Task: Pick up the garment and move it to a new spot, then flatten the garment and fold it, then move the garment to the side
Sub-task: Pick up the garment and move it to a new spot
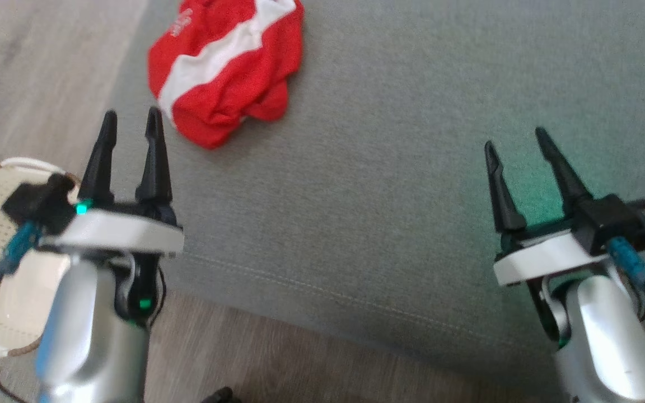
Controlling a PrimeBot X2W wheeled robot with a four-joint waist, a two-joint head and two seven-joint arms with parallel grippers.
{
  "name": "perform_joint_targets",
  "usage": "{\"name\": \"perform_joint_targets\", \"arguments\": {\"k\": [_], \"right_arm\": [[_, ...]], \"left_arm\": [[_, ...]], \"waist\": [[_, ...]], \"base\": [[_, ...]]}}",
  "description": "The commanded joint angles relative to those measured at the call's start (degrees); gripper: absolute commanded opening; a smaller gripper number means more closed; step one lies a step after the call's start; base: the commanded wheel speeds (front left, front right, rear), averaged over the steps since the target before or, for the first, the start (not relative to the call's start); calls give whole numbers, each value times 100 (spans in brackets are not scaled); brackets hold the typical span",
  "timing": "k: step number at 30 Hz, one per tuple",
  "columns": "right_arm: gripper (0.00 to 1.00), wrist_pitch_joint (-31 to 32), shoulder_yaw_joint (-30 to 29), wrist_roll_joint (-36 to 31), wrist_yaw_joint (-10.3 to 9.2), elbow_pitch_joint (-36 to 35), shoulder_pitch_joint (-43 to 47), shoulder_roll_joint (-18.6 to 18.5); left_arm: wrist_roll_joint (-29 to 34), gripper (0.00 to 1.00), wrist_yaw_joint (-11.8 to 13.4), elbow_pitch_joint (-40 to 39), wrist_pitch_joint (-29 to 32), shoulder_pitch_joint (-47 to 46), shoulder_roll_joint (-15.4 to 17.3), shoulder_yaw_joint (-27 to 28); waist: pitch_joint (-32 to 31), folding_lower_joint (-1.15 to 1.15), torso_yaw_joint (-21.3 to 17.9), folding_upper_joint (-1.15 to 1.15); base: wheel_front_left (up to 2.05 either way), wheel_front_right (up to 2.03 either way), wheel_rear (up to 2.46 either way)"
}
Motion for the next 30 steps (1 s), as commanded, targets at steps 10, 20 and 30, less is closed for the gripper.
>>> {"name": "perform_joint_targets", "arguments": {"k": [10,20,30], "right_arm": [[100,125,54,-228,-2,-842,-412,-17],[100,140,1,-249,-2,-1011,-430,20],[100,68,15,-171,-2,-801,-420,67]], "left_arm": [[-344,100,-70,2423,214,-2279,1112,-550],[-580,0,-71,3873,503,-3285,1425,-1060],[-755,0,-28,3878,-15,-3514,1507,-657]], "waist": [[989,0,-663,0],[1131,0,-883,0],[753,0,-916,0]], "base": [[0,0,0],[0,0,0],[0,0,0]]}}
